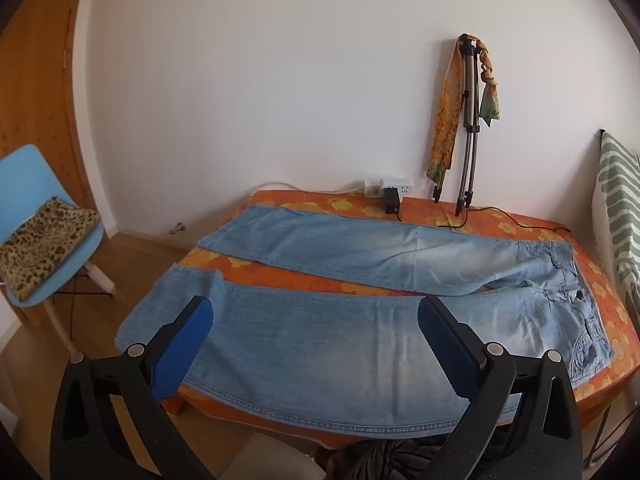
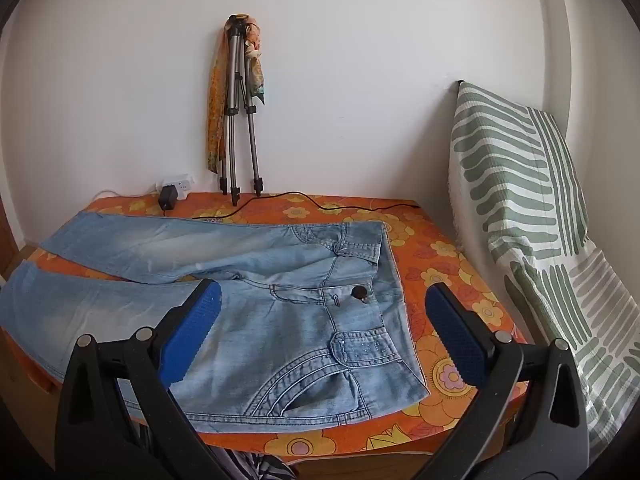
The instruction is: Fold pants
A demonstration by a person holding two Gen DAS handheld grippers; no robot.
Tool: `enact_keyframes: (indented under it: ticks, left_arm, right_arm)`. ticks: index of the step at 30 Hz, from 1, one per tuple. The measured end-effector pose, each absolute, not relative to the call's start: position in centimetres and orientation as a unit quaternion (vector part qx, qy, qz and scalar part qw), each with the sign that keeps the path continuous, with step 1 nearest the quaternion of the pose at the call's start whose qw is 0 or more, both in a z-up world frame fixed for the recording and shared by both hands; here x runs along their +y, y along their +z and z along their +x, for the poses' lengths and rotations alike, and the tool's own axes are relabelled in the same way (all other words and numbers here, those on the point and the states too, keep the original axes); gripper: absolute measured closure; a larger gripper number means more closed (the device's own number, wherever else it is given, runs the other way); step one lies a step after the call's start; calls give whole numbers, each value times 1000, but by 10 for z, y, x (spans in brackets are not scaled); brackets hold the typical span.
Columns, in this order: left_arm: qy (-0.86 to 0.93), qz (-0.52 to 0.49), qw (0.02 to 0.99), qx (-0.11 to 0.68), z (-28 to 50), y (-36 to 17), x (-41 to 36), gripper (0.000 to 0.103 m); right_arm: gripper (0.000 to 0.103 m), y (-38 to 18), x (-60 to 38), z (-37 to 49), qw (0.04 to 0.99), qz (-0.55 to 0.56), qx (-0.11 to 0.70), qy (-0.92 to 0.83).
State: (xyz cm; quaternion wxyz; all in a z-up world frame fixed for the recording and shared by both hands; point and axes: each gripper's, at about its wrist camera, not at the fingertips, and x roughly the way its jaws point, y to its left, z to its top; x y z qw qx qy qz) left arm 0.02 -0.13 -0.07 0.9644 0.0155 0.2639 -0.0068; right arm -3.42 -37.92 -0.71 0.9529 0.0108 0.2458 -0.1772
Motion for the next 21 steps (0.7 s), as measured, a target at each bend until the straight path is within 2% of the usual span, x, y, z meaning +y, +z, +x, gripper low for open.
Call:
enact_keyframes:
  ticks: [2,21]
  left_arm:
    - [-8,3,959,282,7,0,0,1]
    - [-16,-4,966,258,3,3,0,1]
  right_arm:
    - [0,-7,-379,-34,953,-1,241,-182]
    - [0,-8,-380,-30,951,6,244,-192]
